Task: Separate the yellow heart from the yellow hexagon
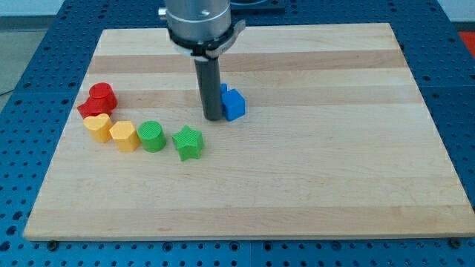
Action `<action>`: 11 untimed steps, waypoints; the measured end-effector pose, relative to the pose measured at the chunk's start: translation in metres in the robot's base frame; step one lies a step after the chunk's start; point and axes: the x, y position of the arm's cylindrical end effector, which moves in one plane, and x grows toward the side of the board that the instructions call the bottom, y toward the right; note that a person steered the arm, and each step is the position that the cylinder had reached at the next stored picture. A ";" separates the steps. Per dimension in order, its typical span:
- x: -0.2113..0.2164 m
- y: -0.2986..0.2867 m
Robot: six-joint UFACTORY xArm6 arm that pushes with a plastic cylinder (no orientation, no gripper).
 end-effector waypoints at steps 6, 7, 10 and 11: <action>0.000 -0.146; 0.026 -0.151; -0.007 -0.166; 0.020 -0.179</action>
